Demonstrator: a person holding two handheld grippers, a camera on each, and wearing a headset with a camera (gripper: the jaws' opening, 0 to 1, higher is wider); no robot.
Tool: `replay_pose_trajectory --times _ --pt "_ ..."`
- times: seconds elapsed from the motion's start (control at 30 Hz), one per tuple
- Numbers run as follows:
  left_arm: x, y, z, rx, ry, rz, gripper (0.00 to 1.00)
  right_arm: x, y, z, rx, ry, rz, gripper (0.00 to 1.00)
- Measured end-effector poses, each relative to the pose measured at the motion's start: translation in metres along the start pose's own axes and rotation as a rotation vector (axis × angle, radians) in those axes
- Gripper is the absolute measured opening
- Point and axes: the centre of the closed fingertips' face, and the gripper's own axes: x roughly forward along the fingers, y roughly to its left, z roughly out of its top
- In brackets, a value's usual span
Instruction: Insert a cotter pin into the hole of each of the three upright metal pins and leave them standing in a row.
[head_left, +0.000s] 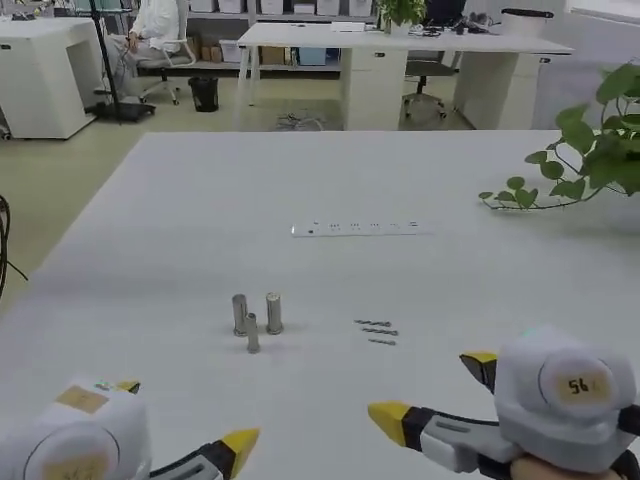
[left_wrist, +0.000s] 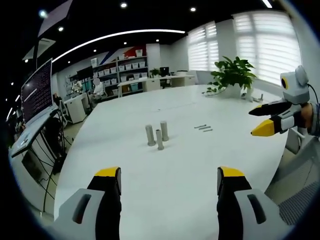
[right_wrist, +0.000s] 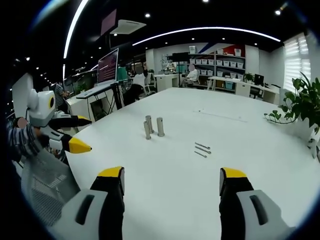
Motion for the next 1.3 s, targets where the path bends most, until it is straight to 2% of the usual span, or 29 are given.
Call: replay_pose_trajectory --times 0.13,0.27,0.57,0.67,0.83,1.07,1.3 --pt "0.003 0.001 0.002 0.001 -0.002 -0.002 0.75 0.001 0.0 -0.004 0.006 0.011 0.011 0.74" --pt "0.007 0.004 0.002 0.004 0.001 -0.004 0.73 0.003 0.001 -0.001 0.013 -0.008 0.024 0.73" --pt "0.022 0.01 0.007 0.0 -0.005 -0.015 0.67 0.007 -0.001 0.001 0.02 -0.007 0.036 0.7" --pt "0.03 0.01 0.01 0.007 -0.005 -0.023 0.65 0.008 -0.001 0.003 0.022 -0.008 0.038 0.69" --pt "0.043 0.012 0.018 0.011 -0.028 -0.036 0.6 0.008 -0.002 0.007 0.038 -0.019 0.04 0.67" --pt "0.064 0.02 0.025 0.009 -0.05 -0.045 0.52 0.011 -0.003 0.01 0.043 -0.02 0.044 0.65" --pt "0.081 0.031 0.026 0.01 -0.038 -0.039 0.47 0.016 0.0 0.007 0.05 -0.008 0.053 0.64"
